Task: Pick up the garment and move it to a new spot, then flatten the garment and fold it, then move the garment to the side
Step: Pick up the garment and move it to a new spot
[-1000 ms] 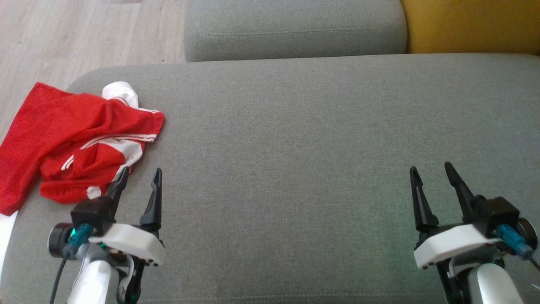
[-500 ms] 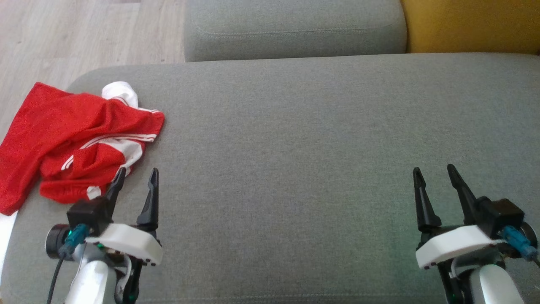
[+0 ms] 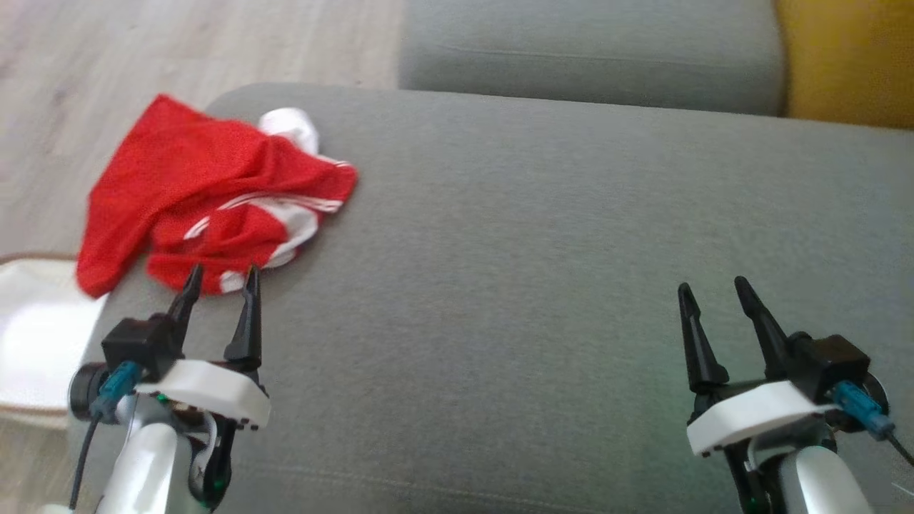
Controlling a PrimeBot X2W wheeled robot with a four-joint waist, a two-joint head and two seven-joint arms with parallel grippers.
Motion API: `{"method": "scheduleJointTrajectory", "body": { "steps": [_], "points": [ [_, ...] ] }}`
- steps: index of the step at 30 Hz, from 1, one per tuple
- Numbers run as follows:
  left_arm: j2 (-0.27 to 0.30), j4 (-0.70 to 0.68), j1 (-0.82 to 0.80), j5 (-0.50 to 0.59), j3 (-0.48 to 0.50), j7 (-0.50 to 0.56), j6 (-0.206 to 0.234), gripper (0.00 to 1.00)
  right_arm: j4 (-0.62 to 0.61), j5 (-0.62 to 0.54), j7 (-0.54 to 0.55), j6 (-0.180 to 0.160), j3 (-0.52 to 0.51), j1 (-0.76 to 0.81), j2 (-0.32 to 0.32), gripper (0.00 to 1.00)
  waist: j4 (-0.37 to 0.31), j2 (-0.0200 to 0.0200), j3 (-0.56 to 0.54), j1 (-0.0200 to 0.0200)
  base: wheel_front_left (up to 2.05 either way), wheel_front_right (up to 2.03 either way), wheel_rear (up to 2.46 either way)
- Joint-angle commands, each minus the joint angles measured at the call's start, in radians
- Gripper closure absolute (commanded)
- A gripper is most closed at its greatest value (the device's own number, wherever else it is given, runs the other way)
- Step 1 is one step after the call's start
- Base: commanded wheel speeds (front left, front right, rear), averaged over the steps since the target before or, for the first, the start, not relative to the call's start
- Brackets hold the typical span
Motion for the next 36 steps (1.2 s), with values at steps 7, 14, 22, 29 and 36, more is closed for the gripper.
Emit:
{"method": "scheduleJointTrajectory", "body": {
  "steps": [7,14,22,29,36],
  "points": [
    [0.03,-0.033,-0.056,-0.008,0.065,-0.012,0.009,0.0,-0.058,0.026,-0.002,-0.001,0.06,-0.053,-0.004,0.0,0.157,0.0,0.007,0.0,0.0,0.0,0.0],
    [0.033,-0.043,-0.046,-0.01,0.083,-0.012,0.011,0.0,-0.076,0.021,0.007,-0.001,0.07,-0.056,-0.004,0.0,0.215,0.0,0.012,0.0,0.0,0.0,0.0],
    [0.029,-0.05,-0.048,-0.009,0.093,-0.012,0.008,0.0,-0.085,0.014,0.016,-0.001,0.074,-0.058,-0.004,0.0,0.227,0.0,0.026,0.0,0.0,0.0,0.0],
    [0.025,-0.031,-0.085,-0.014,0.087,-0.012,-0.007,0.0,-0.098,0.006,0.035,-0.001,0.076,-0.077,-0.004,0.0,0.21,0.0,0.076,0.0,0.0,0.0,0.0],
    [0.047,0.028,-0.262,-0.015,0.065,-0.002,-0.026,0.0,-0.138,-0.033,0.076,-0.001,0.074,-0.132,-0.004,0.0,0.164,0.0,0.204,0.0,0.0,0.0,0.0]
  ]
}}
